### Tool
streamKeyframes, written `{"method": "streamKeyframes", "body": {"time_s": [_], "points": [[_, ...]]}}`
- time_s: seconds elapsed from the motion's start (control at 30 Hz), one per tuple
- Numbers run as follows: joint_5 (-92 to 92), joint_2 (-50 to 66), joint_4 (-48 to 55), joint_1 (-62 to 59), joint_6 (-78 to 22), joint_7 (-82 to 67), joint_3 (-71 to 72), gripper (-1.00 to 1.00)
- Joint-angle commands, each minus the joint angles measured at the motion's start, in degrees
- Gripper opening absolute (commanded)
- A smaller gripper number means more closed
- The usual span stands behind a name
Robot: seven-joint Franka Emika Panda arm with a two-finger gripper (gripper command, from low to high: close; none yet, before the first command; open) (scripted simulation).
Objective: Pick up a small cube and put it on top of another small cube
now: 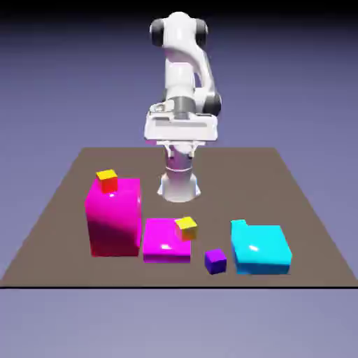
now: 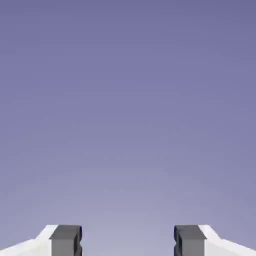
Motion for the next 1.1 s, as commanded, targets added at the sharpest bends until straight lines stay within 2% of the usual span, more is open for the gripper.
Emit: {"method": "streamKeyframes", "body": {"time_s": [0.0, 0.83, 0.9, 1.07], "points": [[-0.2, 1.2, -0.1, 2.1, -0.2, 1.3, -0.8, 0.00], [-5.7, 31.9, -3.2, 54.0, -5.3, 33.6, -20.6, 0.00], [-5.7, 32.3, -3.2, 54.6, -5.3, 34.0, -20.8, 0.00], [5.2, 42.6, -0.9, 47.0, 2.7, 25.9, -10.5, 0.00]]}}
